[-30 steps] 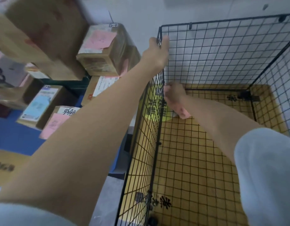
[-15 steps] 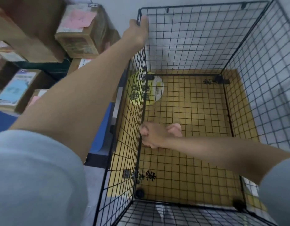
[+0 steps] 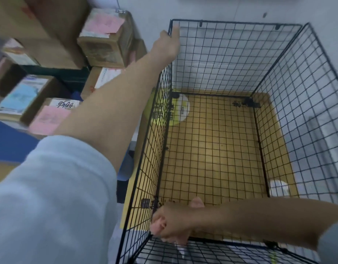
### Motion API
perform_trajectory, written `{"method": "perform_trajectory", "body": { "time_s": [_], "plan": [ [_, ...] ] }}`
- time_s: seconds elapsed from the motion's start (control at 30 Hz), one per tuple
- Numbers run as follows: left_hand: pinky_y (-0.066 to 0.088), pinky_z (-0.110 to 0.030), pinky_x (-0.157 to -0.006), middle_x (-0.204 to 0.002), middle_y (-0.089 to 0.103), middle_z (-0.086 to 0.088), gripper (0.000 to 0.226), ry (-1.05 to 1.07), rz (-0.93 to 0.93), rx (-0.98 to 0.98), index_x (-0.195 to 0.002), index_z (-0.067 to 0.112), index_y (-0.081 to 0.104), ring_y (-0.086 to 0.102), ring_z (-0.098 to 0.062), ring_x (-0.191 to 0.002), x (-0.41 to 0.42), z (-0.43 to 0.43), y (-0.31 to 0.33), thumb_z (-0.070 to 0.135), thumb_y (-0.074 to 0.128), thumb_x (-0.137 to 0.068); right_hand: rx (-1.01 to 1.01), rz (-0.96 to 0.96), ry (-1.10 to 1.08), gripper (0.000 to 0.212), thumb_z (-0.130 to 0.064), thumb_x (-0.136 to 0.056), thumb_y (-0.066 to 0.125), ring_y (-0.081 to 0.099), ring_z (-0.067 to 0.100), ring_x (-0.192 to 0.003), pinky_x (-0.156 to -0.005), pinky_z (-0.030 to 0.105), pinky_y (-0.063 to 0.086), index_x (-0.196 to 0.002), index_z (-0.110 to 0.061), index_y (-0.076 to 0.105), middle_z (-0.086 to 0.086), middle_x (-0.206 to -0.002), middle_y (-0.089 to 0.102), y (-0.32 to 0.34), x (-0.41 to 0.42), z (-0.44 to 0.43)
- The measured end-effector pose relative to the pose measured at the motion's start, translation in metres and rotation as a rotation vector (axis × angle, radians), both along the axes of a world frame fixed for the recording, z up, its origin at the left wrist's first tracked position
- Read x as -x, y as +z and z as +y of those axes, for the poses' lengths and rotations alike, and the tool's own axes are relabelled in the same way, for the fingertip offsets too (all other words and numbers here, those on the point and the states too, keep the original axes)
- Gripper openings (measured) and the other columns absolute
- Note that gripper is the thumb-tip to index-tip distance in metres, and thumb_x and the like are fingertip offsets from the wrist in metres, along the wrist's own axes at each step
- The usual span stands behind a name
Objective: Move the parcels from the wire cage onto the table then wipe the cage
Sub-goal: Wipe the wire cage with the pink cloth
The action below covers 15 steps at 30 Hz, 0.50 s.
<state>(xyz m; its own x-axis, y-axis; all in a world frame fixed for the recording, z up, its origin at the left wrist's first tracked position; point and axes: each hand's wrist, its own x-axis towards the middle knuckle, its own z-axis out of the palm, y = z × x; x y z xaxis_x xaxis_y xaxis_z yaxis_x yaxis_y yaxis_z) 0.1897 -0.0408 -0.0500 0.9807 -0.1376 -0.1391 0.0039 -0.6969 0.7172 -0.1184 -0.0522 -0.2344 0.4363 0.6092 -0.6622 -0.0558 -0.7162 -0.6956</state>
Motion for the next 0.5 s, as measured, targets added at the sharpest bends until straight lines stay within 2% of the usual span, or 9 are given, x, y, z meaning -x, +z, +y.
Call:
{"method": "perform_trajectory", "body": {
  "time_s": [0.1, 0.23, 0.37, 0.43, 0.5],
  "plan": [
    [0.027, -0.037, -0.108, -0.148, 0.036, -0.017, 0.066, -0.008, -0.005, -0.007, -0.149, 0.009, 0.018, 0.036, -0.032, -0.135, -0.005, -0.001, -0.004, 0.053, 0.013, -0.1, -0.015, 0.014, -0.01, 0.027, -0.026, -0.086, 0.066, 0.059, 0.016, -0.095, -0.085, 0.037, 0.05, -0.111, -0.018, 0.061, -0.001, -0.106, 0.065, 0.0, -0.023, -0.017],
    [0.033, -0.037, -0.104, -0.142, 0.043, -0.018, 0.064, -0.055, 0.008, -0.034, -0.15, 0.012, 0.01, 0.044, -0.034, -0.128, -0.015, -0.001, -0.007, 0.049, 0.023, -0.1, -0.012, 0.05, -0.243, 0.018, -0.029, -0.081, 0.07, 0.063, 0.013, -0.091, -0.07, 0.028, 0.052, -0.092, -0.04, 0.062, -0.011, -0.094, 0.063, 0.007, -0.062, -0.047],
    [0.035, -0.036, -0.102, -0.142, 0.043, -0.018, 0.062, -0.059, 0.01, -0.039, -0.15, 0.012, 0.007, 0.046, -0.034, -0.126, -0.022, -0.002, -0.005, 0.043, 0.029, -0.101, -0.118, 0.121, -0.562, 0.014, -0.021, -0.09, 0.064, 0.065, 0.006, -0.059, -0.046, 0.018, 0.048, -0.103, -0.027, 0.063, -0.001, -0.088, 0.067, 0.033, -0.101, -0.069],
    [0.038, -0.034, -0.095, -0.139, 0.047, -0.018, 0.063, -0.057, -0.013, -0.038, -0.149, 0.011, 0.007, 0.051, -0.033, -0.12, -0.026, -0.005, -0.004, 0.04, 0.032, -0.1, -0.094, 0.016, -0.591, 0.01, -0.02, -0.089, 0.065, 0.065, 0.001, -0.053, -0.047, 0.013, 0.046, -0.094, -0.028, 0.062, -0.001, -0.09, 0.067, 0.036, -0.121, -0.072],
    [0.04, -0.035, -0.092, -0.133, 0.051, -0.019, 0.064, -0.073, -0.037, -0.049, -0.149, 0.011, 0.006, 0.054, -0.033, -0.115, -0.03, -0.009, -0.001, 0.039, 0.033, -0.098, -0.047, -0.108, -0.561, 0.011, -0.019, -0.088, 0.066, 0.065, -0.004, -0.056, -0.049, 0.01, 0.047, -0.09, -0.029, 0.061, -0.003, -0.088, 0.067, 0.032, -0.138, -0.069]
  ]
}}
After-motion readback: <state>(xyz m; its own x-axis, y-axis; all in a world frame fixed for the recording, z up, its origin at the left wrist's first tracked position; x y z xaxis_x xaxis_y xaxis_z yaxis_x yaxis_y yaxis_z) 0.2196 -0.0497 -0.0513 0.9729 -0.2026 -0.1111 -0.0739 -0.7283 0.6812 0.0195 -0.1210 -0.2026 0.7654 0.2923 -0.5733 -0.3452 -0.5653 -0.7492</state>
